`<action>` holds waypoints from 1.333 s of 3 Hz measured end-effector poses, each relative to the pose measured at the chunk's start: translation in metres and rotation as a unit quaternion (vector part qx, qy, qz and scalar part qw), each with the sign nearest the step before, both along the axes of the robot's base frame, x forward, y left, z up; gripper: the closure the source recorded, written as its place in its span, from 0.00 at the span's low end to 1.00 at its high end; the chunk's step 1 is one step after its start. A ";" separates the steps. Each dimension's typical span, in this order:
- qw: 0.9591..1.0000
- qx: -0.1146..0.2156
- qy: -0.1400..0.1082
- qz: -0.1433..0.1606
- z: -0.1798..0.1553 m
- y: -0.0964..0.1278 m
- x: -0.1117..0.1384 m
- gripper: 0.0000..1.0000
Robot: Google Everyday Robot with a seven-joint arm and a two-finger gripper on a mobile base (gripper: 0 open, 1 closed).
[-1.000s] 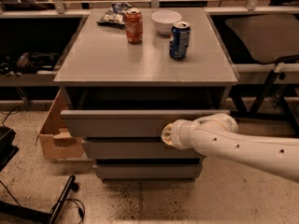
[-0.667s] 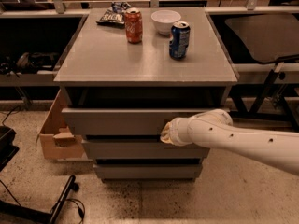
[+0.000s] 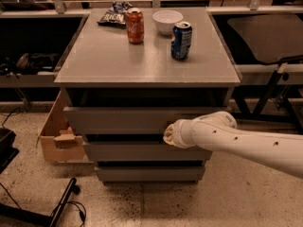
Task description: Close top drawer
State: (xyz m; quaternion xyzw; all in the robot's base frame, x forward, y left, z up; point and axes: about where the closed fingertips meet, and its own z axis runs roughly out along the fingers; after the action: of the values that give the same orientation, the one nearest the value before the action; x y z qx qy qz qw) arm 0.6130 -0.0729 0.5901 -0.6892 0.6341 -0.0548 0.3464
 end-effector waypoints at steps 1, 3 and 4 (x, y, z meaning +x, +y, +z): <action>1.000 0.000 0.000 0.000 0.000 0.000 0.000 0.34; 1.000 0.000 0.000 0.000 0.000 0.000 0.000 0.00; 1.000 0.000 0.000 0.000 0.000 0.000 0.000 0.00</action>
Offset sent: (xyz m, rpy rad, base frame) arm 0.0000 0.0000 0.0000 0.0000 0.0000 0.0000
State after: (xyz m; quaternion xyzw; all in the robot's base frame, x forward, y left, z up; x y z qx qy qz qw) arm 0.6129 -0.0729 0.5900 -0.6892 0.6341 -0.0547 0.3463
